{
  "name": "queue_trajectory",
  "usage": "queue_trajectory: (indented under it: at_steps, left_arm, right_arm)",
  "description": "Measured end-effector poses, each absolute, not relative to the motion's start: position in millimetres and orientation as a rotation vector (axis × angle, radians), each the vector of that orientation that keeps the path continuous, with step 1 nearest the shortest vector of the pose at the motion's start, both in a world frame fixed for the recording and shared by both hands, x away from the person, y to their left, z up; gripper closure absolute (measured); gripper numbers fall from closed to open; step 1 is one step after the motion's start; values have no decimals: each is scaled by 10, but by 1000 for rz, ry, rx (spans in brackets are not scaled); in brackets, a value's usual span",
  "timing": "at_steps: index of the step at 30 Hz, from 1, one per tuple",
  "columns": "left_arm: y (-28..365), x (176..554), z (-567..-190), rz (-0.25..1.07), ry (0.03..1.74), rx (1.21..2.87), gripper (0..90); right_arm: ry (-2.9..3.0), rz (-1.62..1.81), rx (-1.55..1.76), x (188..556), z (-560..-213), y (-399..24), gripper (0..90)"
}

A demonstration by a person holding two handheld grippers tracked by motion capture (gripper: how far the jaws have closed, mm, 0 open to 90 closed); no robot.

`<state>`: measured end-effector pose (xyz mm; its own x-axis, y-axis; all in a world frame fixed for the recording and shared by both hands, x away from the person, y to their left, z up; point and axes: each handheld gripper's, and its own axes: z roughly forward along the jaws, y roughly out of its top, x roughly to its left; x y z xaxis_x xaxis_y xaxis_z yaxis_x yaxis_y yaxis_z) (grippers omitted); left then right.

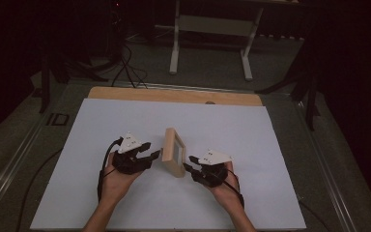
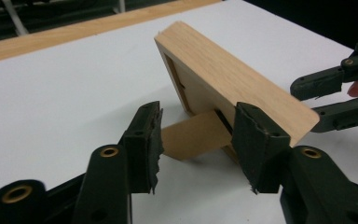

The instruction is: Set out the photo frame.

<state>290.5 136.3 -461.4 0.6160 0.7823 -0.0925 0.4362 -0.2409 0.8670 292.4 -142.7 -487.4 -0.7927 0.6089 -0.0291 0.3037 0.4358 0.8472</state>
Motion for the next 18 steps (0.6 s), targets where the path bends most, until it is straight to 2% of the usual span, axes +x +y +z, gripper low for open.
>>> queue_trajectory:
  at_steps: [18]
  left_arm:
    - [1310, 2820, -4464, 427, 924, 1844, 360]
  right_arm:
    - [2353, 1294, 799, 2934, -4880, -1449, 602]
